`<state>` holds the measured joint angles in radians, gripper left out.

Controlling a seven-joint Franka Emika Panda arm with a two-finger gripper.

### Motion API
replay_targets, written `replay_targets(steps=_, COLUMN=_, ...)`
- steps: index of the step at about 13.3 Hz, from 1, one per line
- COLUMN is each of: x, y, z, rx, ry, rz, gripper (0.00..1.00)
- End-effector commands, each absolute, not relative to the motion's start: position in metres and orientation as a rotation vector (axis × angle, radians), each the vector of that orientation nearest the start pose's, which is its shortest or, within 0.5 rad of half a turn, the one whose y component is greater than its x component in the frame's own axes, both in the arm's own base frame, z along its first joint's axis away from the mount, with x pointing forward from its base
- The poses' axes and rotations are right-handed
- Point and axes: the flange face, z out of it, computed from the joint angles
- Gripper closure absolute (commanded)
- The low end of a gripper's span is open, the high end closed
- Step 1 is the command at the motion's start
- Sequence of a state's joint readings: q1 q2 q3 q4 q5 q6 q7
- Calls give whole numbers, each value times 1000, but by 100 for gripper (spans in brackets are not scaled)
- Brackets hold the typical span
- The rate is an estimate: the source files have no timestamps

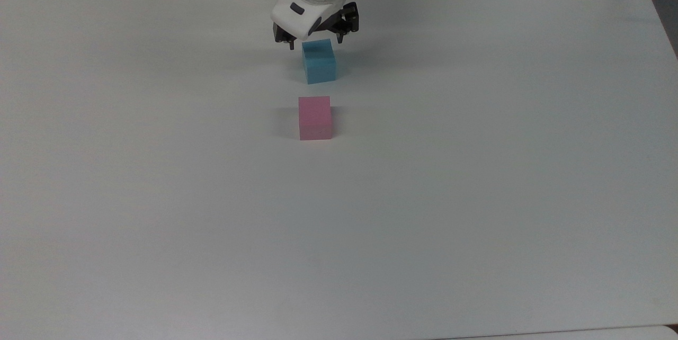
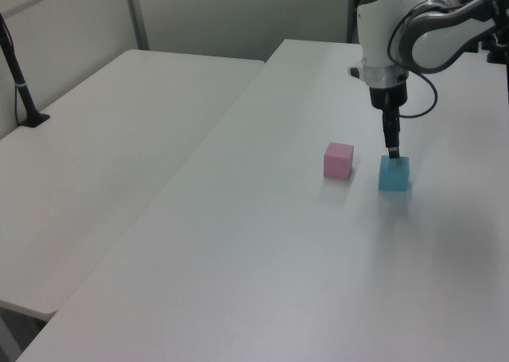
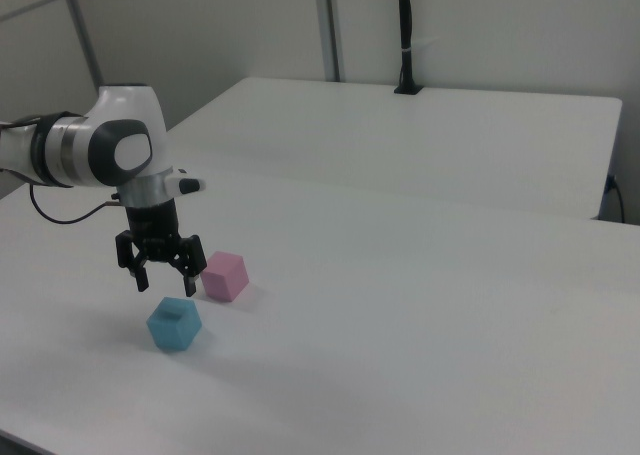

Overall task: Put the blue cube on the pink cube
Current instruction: 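Close the gripper on the light-blue cube, then lift the light-blue cube and carry it over the pink cube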

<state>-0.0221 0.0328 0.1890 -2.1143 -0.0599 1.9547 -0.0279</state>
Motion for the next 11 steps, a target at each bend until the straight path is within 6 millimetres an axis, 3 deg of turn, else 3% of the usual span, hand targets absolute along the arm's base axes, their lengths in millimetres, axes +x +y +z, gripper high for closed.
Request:
replay_targets(steps=1, x=518, y=91, z=356, rx=-3153, ry=-326, rz=339, gripper=0)
replay_targets(steps=7, x=525, y=92, z=332, rx=-3168, ry=-349, rz=335, gripper=0)
replay_targets(steps=8, x=525, y=94, z=331, rx=-3174, ry=-332, rz=337, gripper=4)
replay_targets(steps=11, x=526, y=98, z=336, rx=-3175, ry=-334, rz=322, gripper=53)
